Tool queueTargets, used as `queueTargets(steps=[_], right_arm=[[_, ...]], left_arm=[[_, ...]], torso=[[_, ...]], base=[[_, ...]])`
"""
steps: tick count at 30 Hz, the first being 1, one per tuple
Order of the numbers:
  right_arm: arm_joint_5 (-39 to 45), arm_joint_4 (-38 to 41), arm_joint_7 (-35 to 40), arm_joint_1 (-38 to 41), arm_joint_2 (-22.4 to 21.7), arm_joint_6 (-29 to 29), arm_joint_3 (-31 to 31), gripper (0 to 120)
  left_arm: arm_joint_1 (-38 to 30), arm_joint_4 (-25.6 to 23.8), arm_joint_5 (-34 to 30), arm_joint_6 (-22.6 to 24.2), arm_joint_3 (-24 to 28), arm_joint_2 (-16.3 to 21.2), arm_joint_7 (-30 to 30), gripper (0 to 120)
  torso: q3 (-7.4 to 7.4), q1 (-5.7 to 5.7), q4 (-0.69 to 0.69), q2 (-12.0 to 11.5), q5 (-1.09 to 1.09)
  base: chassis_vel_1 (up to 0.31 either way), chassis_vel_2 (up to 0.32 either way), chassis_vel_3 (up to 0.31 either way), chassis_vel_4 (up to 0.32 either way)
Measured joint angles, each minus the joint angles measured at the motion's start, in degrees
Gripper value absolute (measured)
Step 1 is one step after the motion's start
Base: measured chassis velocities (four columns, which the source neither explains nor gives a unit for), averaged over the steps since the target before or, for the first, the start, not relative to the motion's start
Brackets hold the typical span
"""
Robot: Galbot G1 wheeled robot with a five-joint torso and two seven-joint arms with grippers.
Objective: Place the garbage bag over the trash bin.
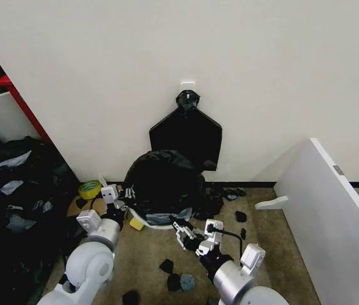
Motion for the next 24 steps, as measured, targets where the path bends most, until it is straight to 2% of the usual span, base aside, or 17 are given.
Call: queueTargets(steps=[2, 5, 8, 10, 12, 14, 20, 24], right_arm=[[0.03, -0.16, 0.12, 0.06, -0.02, 0.0, 0.04, 37], [0.29, -0.27, 0.45, 0.15, -0.01, 0.0, 0.11, 30], [2.11, -0.3, 1.83, 0.42, 0.53, -0.05, 0.4, 42], [2.11, -0.3, 1.83, 0.42, 0.53, -0.05, 0.4, 42], [4.66, -0.16, 3.45, 0.58, 1.36, -0.09, 0.67, 55], [6.02, -0.1, 4.16, 0.68, 2.01, -0.09, 0.8, 64], [7.19, -0.23, 4.3, 1.01, 3.02, 0.98, 1.16, 84], [7.27, -0.39, 4.13, 1.25, 3.3, 1.39, 1.54, 69]], left_arm=[[0.04, -0.01, 0.03, 0.0, 0.0, -0.03, 0.0, 1], [0.04, -0.08, 0.04, 0.0, -0.02, -0.03, 0.0, 1], [0.04, -0.15, 0.04, 0.0, -0.04, 0.01, 0.0, 1], [0.04, -0.15, 0.04, 0.0, -0.04, 0.01, 0.0, 1], [0.04, -0.16, 0.04, 0.0, -0.06, 0.02, 0.0, 1], [0.02, -0.16, 0.03, 0.0, -0.06, 0.02, 0.0, 1], [-0.14, -0.15, -0.03, 0.0, -0.03, 0.05, 0.01, 1], [-0.19, -0.13, -0.05, -0.02, -0.06, 0.15, 0.01, 1]], torso=[[0.0, 0.0, 0.01, 0.0, 0.02], [0.0, 0.0, 0.01, 0.0, 0.02], [0.0, 0.0, 0.01, 0.0, 0.02], [0.0, 0.0, 0.01, 0.0, 0.02], [0.0, 0.0, 0.01, 0.0, 0.01], [0.0, 0.0, 0.01, 0.0, 0.02], [0.0, 0.0, 0.01, 0.0, 0.01], [0.0, 0.0, 0.01, 0.0, 0.02]], base=[[0.0, 0.0, 0.0, 0.0], [0.0, 0.0, 0.0, 0.0], [0.0, 0.0, 0.0, 0.0], [0.0, 0.0, 0.0, 0.0], [0.0, 0.0, 0.0, 0.0], [0.0, 0.0, 0.0, 0.0], [0.0, 0.0, 0.0, 0.0], [0.0, 0.0, 0.0, 0.0]])
